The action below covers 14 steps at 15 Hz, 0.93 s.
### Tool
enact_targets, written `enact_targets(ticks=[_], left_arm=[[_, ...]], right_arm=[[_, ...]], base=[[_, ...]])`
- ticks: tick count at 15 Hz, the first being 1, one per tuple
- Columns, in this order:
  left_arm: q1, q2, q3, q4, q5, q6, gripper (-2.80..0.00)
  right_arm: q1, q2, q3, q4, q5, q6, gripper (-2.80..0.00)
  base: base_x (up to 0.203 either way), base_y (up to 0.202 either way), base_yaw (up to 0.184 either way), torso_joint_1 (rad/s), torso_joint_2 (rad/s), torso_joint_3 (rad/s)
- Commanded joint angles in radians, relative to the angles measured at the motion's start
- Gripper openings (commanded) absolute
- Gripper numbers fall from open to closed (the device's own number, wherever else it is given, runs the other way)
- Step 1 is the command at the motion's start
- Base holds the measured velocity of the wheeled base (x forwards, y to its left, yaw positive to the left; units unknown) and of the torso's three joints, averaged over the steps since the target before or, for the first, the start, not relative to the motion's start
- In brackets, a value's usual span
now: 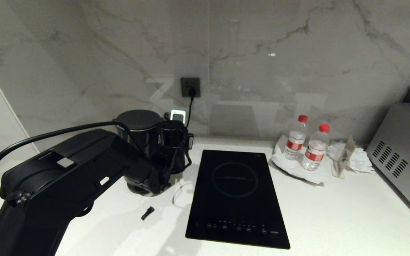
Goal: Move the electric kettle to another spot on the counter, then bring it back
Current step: Place it on the power base
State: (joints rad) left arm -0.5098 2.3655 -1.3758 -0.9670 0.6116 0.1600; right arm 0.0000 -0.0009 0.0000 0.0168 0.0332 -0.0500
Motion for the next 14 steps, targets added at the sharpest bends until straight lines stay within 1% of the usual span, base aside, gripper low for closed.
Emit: enact_targets(ticks=[1,8,11,14], left_arm=[[0.001,-0.005,-0.003,-0.006,0.004,0.001,-2.8],[0.016,-0.007,-0.034,-0.014,0.006,-0.005,-2.8],[0.038,-0.006,-0.035,-0.015,0.004,-0.017,-2.8],[0.066,0.027,-0.075,-0.01,0.013,-0.016,-2.8]], right_arm=[[0.0,0.001,0.0,0.0,0.001,-0.001,-2.8],[0.0,0.001,0.0,0.0,-0.001,0.001,-2.8],[0.0,0.001,0.0,0.0,-0.001,0.0,-2.8],[0.0,0.001,0.0,0.0,-0.001,0.001,-2.8]], base=[[0.0,0.0,0.0,0.007,0.0,-0.181],[0.0,0.0,0.0,0.002,0.0,-0.192],[0.0,0.0,0.0,0.003,0.01,-0.057],[0.0,0.0,0.0,0.0,0.0,0.0]])
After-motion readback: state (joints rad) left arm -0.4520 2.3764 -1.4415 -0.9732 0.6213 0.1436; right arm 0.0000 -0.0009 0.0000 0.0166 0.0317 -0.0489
